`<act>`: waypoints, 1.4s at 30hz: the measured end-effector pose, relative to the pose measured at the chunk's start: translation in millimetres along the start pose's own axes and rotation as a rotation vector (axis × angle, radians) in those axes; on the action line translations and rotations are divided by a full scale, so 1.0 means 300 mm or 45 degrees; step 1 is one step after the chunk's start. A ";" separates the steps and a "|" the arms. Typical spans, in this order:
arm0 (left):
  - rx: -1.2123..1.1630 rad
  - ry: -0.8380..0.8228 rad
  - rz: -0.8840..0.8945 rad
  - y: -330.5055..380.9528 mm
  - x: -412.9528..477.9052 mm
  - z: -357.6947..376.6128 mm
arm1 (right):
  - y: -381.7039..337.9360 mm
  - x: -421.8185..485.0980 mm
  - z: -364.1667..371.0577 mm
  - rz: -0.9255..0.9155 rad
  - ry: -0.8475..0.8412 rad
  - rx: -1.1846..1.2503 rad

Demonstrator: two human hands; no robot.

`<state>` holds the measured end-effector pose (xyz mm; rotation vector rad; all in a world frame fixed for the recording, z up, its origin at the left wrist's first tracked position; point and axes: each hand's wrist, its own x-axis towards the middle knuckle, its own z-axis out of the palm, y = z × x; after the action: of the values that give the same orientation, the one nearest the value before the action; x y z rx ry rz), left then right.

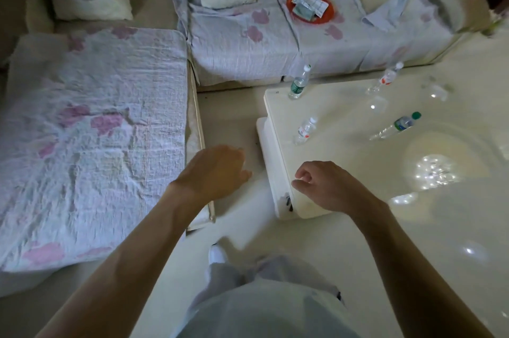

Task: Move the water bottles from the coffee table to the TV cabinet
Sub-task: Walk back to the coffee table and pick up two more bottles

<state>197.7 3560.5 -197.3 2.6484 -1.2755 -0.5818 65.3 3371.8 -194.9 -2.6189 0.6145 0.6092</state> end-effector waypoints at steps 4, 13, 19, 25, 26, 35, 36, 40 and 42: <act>0.032 -0.036 0.109 -0.010 0.103 -0.020 | 0.002 0.070 -0.029 0.040 -0.018 0.035; 0.039 -0.191 0.034 -0.063 0.356 -0.084 | 0.107 0.310 -0.106 0.130 -0.067 0.134; 0.064 -0.305 -0.048 -0.028 0.632 -0.124 | 0.230 0.503 -0.195 0.142 -0.087 0.151; 0.071 -0.335 0.057 0.096 0.901 -0.195 | 0.338 0.666 -0.300 0.134 -0.062 0.221; 0.072 -0.337 0.066 0.107 0.933 -0.203 | 0.352 0.684 -0.316 0.136 -0.042 0.228; 0.089 -0.486 0.119 0.099 1.184 -0.261 | 0.442 0.814 -0.398 0.290 -0.066 0.374; 0.081 -0.487 0.138 0.093 1.219 -0.266 | 0.445 0.830 -0.402 0.320 -0.060 0.385; 0.125 -0.532 0.234 0.057 1.378 -0.256 | 0.443 0.892 -0.417 0.476 -0.026 0.407; 0.164 -0.571 0.320 0.034 1.476 -0.242 | 0.430 0.933 -0.420 0.562 -0.015 0.434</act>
<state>469.6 3207.7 -252.0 2.4764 -1.7842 -1.1281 269.2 3116.8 -259.7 -2.1700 1.1940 0.5820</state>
